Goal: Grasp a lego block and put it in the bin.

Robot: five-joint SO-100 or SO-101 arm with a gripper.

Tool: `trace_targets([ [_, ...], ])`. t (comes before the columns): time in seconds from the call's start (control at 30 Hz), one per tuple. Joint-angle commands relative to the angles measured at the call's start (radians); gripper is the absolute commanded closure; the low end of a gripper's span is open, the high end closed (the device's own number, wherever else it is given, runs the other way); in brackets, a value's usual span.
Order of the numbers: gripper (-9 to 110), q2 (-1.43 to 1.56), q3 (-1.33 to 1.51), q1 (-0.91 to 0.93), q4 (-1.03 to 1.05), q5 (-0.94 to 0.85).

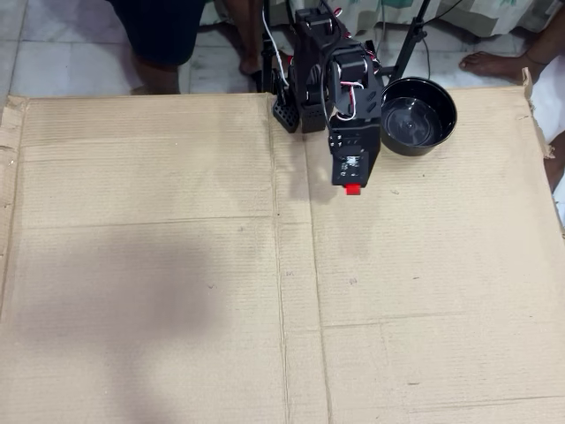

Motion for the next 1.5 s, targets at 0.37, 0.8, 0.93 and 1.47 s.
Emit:
trace_targets([
  [0.37,101,0.195,0.009,-0.431,0.005,0.006],
  [0.8,101,0.497,0.327,-0.788,-0.011,0.006],
  [0.93,101,0.581,0.417,-0.881,-0.012,0.006],
  [1.47,101,0.635,0.482,-1.177,-0.077,0.008],
])
